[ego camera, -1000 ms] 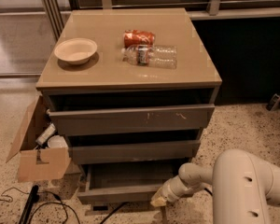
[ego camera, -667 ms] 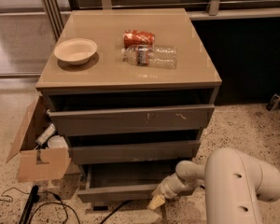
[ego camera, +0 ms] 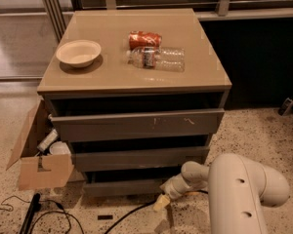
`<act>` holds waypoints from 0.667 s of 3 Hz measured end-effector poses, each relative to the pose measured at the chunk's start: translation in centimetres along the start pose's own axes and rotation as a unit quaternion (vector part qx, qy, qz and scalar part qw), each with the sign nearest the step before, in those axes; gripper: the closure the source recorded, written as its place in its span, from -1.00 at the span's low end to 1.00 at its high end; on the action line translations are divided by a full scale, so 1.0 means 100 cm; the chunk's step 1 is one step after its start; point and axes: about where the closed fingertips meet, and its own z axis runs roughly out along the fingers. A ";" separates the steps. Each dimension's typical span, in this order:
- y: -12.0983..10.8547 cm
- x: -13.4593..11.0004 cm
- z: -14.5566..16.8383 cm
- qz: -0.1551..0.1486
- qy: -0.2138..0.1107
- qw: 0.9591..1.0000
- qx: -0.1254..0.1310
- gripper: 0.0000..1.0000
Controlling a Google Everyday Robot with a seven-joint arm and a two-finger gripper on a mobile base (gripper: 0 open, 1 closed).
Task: Close bottom drawer
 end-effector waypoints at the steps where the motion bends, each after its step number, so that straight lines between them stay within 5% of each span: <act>1: -0.043 -0.043 -0.002 -0.015 -0.025 0.999 0.043 -0.08; 2: -0.047 -0.050 -0.004 -0.018 -0.032 0.998 0.055 -0.40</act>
Offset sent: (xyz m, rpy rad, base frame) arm 0.1126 0.0210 0.0355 0.0134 -0.2346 -0.1102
